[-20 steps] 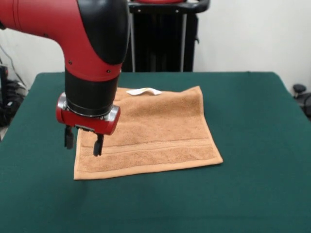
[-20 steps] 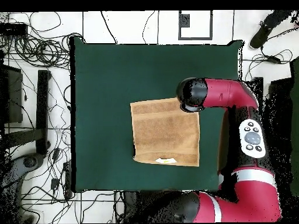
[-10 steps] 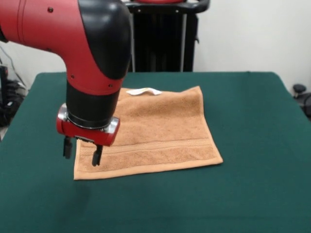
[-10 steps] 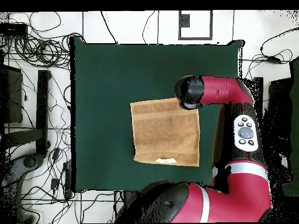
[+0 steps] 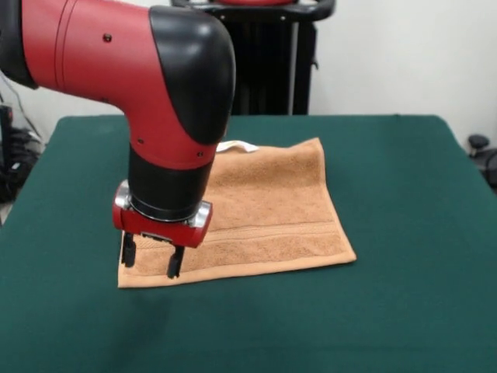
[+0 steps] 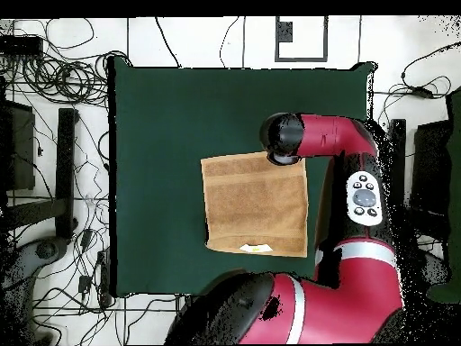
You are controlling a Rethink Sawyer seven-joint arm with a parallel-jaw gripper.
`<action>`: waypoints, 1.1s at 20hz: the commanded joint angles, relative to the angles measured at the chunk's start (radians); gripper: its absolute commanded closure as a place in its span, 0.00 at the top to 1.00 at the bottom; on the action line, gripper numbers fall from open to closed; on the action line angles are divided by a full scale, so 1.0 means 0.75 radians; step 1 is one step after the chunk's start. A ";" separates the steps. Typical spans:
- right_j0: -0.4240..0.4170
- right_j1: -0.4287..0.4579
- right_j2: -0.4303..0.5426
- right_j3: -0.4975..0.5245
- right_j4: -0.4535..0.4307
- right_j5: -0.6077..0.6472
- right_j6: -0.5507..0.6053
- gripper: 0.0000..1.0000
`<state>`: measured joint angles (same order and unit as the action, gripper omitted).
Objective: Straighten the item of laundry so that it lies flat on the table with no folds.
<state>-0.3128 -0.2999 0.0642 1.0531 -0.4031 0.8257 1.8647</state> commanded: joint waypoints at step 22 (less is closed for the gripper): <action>0.067 0.123 0.002 -0.191 0.031 0.015 0.192 1.00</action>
<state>-0.3121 -0.2254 0.0593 0.9364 -0.4008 0.8257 1.8647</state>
